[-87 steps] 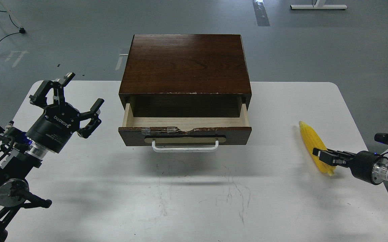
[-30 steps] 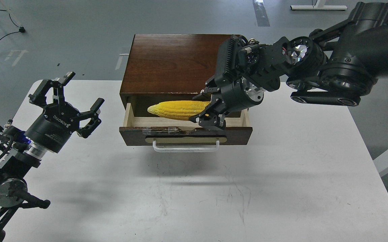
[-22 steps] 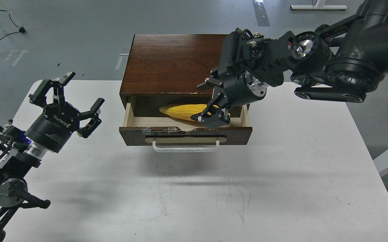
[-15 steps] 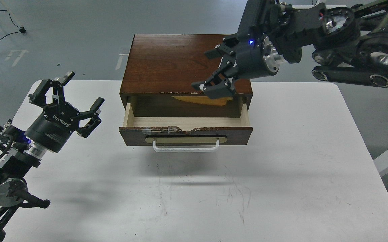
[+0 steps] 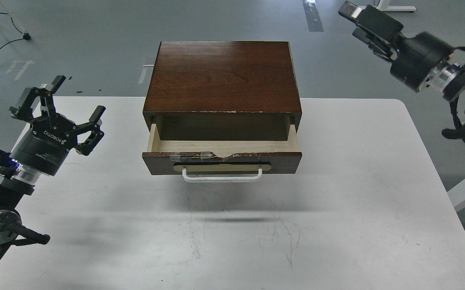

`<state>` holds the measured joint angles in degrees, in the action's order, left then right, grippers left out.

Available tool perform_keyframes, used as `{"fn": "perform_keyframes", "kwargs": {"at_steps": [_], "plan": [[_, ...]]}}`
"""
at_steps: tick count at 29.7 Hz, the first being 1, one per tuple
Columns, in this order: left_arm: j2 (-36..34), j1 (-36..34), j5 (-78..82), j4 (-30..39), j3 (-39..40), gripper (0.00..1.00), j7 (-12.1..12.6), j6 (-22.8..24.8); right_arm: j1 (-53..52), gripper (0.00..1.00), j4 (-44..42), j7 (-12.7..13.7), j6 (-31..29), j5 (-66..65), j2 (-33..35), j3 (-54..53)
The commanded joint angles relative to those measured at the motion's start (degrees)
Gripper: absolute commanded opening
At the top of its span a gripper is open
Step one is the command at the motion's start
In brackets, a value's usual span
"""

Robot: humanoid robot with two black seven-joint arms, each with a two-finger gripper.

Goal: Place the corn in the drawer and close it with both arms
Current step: 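Release the corn and withdraw the right gripper up and away, then swing the left gripper down in front of the drawer front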

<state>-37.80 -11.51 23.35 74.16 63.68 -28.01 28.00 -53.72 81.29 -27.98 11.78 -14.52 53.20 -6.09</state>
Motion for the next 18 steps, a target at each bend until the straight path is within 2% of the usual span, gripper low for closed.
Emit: {"fn": "perform_keyframes", "kwargs": {"at_steps": [1,2,4,7,11,15,18], "plan": [[-1.92,-6.40,4.93,2.82,0.12,1.00,0.01,0.00,6.86,1.00,-2.52,-0.02,-5.78,11.15,-0.73,-2.61],[-1.93,-6.42,4.95,2.83,0.12,1.00,0.01,0.00,6.87,1.00,-2.54,-0.02,-5.80,11.18,-0.73,-2.61],[-2.89,-11.84,11.33,5.19,0.04,1.00,0.01,0.00,8.97,1.00,-6.21,-0.02,-9.48,15.12,-1.60,-2.44],[-2.37,-18.44,23.01,8.70,-0.05,1.00,0.01,0.00,11.00,1.00,-9.82,-0.02,-9.67,15.31,-3.97,-2.26],[0.08,-23.37,32.86,13.00,-1.10,1.00,0.01,0.00,11.97,1.00,-11.76,-0.02,-9.76,15.23,-4.77,-2.17],[4.13,-24.44,44.94,17.50,-2.43,1.00,0.01,0.00,12.32,1.00,-12.73,-0.02,-9.67,15.22,-4.86,-2.26],[6.77,-24.44,56.00,21.37,-8.91,1.00,0.01,0.00,12.32,1.00,-13.08,-0.02,-9.76,15.22,-4.95,-2.08]]}}
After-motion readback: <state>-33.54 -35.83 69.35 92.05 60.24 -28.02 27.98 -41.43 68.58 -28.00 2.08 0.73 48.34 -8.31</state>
